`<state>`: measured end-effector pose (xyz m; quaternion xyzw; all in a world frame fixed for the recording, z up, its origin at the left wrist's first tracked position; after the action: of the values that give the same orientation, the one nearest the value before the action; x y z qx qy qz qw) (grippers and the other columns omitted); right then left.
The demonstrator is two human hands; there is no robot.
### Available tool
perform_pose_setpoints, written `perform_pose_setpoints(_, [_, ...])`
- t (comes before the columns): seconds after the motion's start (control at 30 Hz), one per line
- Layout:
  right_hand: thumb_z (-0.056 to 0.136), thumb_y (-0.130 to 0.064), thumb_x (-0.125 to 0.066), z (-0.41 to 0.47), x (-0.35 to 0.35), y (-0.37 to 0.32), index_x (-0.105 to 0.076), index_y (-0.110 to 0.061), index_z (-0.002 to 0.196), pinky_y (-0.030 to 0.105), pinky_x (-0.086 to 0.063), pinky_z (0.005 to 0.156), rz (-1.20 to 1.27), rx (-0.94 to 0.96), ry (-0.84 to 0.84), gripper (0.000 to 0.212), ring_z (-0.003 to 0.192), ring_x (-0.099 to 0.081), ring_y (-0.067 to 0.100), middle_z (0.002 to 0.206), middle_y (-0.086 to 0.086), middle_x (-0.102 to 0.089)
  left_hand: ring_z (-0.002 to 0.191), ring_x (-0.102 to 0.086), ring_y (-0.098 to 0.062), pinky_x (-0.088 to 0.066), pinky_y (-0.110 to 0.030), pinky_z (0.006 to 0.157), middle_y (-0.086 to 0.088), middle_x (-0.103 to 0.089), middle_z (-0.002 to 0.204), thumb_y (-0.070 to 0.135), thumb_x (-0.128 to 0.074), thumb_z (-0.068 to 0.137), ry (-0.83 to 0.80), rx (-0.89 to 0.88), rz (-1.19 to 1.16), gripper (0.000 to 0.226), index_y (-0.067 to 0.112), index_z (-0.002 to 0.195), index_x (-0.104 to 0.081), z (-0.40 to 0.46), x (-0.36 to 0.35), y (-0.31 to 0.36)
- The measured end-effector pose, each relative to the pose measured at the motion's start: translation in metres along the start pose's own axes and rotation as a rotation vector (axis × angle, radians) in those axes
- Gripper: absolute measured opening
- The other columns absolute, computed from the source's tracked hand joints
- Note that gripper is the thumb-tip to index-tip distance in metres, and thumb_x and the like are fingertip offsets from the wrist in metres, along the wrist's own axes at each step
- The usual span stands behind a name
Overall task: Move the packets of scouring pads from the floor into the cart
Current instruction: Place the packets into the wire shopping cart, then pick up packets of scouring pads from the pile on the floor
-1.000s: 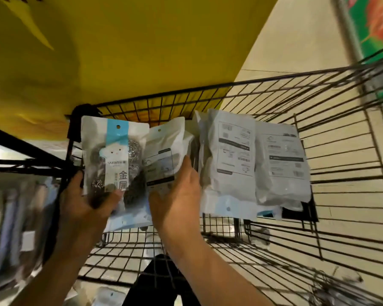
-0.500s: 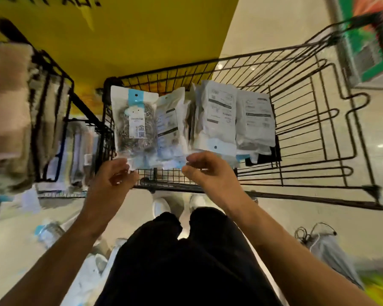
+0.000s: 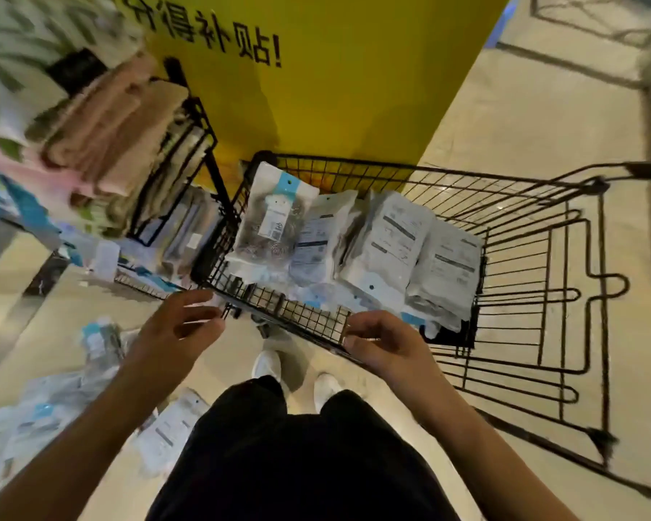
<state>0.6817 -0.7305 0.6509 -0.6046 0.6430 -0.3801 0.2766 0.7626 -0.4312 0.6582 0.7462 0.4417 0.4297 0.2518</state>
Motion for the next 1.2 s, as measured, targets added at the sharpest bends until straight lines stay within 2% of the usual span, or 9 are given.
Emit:
perform_pose_setpoints(0.1, [0.09, -0.018, -0.081, 0.009, 0.001, -0.001, -0.077, -0.027, 0.106, 0.032, -0.06, 0.093, -0.085, 0.022, -0.105, 0.019, 0.1, -0.074, 0.011, 0.105, -0.007, -0.079, 0.105, -0.072, -0.016, -0.055, -0.037, 0.084, 0.005, -0.075, 0.114, 0.015, -0.074, 0.096, 0.088, 0.098, -0.112, 0.038, 0.034, 0.126, -0.061, -0.036, -0.002, -0.02])
perform_pose_setpoints(0.23, [0.091, -0.014, -0.08, 0.017, -0.017, -0.004, -0.075, -0.024, 0.108, 0.011, -0.055, 0.073, -0.188, 0.023, -0.273, 0.019, 0.09, -0.073, 0.001, 0.101, -0.007, -0.079, 0.104, -0.073, -0.017, -0.054, -0.032, 0.08, 0.004, -0.076, 0.114, 0.015, -0.073, 0.096, 0.242, 0.214, -0.226, 0.038, 0.033, 0.128, -0.062, -0.094, -0.002, -0.051])
perform_pose_setpoints(0.37, [0.086, -0.01, -0.083, 0.022, -0.055, -0.003, -0.077, -0.019, 0.105, 0.013, -0.054, 0.063, -0.255, 0.008, -0.411, 0.022, 0.088, -0.075, 0.014, 0.097, -0.001, -0.08, 0.1, -0.074, -0.01, -0.055, -0.033, 0.084, 0.009, -0.077, 0.112, 0.021, -0.074, 0.096, 0.402, 0.321, -0.283, 0.036, 0.043, 0.122, -0.062, -0.148, 0.006, -0.085])
perform_pose_setpoints(0.43, [0.084, -0.011, -0.082, 0.02, -0.079, -0.003, -0.076, -0.019, 0.101, 0.014, -0.054, 0.061, -0.281, -0.014, -0.488, 0.02, 0.083, -0.075, 0.009, 0.087, -0.006, -0.08, 0.101, -0.073, -0.01, -0.056, -0.037, 0.088, 0.009, -0.076, 0.113, 0.021, -0.073, 0.096, 0.479, 0.362, -0.316, 0.036, 0.043, 0.122, -0.062, -0.172, 0.013, -0.099])
perform_pose_setpoints(0.5, [0.091, -0.008, -0.079, 0.013, -0.098, -0.003, -0.075, -0.019, 0.103, 0.014, -0.054, 0.065, -0.33, -0.012, -0.575, 0.017, 0.079, -0.075, 0.002, 0.084, -0.009, -0.079, 0.104, -0.072, -0.014, -0.055, -0.038, 0.09, 0.006, -0.075, 0.116, 0.018, -0.072, 0.097, 0.534, 0.39, -0.373, 0.035, 0.039, 0.123, -0.061, -0.192, 0.019, -0.111])
perform_pose_setpoints(0.73, [0.088, -0.038, -0.082, -0.034, -0.182, 0.011, -0.076, -0.046, 0.101, 0.038, -0.06, 0.095, -0.542, 0.082, -0.762, 0.016, 0.098, -0.074, 0.008, 0.105, -0.008, -0.078, 0.107, -0.071, -0.015, -0.056, -0.044, 0.096, 0.005, -0.074, 0.118, 0.019, -0.071, 0.098, 0.722, 0.473, -0.495, 0.036, 0.035, 0.129, -0.061, -0.271, 0.043, -0.176])
perform_pose_setpoints(0.93, [0.09, -0.036, -0.081, -0.121, -0.272, 0.059, -0.076, -0.044, 0.1, 0.045, -0.059, 0.099, -0.627, 0.076, -0.862, 0.014, 0.102, -0.073, 0.015, 0.102, -0.009, -0.077, 0.109, -0.07, -0.012, -0.056, -0.045, 0.098, 0.009, -0.073, 0.121, 0.025, -0.07, 0.098, 0.771, 0.554, -0.57, 0.038, 0.039, 0.132, -0.059, -0.367, 0.063, -0.262])
perform_pose_setpoints(1.03, [0.093, -0.031, -0.078, -0.168, -0.32, 0.091, -0.077, -0.034, 0.103, 0.05, -0.06, 0.098, -0.638, 0.037, -0.887, 0.01, 0.098, -0.076, 0.019, 0.1, -0.005, -0.079, 0.11, -0.07, -0.013, -0.057, -0.044, 0.098, 0.009, -0.074, 0.12, 0.026, -0.07, 0.098, 0.823, 0.575, -0.651, 0.035, 0.039, 0.13, -0.061, -0.412, 0.081, -0.309])
perform_pose_setpoints(1.2, [0.097, -0.029, -0.073, -0.231, -0.394, 0.13, -0.075, -0.025, 0.109, 0.047, -0.06, 0.096, -0.628, -0.034, -0.888, 0.012, 0.099, -0.078, 0.022, 0.108, 0.002, -0.08, 0.109, -0.07, -0.009, -0.057, -0.043, 0.098, 0.011, -0.073, 0.118, 0.028, -0.071, 0.097, 0.821, 0.567, -0.663, 0.031, 0.039, 0.125, -0.065, -0.468, 0.118, -0.371])
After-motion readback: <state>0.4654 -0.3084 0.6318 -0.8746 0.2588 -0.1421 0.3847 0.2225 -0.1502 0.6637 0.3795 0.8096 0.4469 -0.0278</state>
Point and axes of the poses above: each hand's wrist, its own z-axis towards the middle knuckle, its own x-axis out of the back of the hand, y = z × x, the point moved 3 cm from there along z, towards the middle knuckle
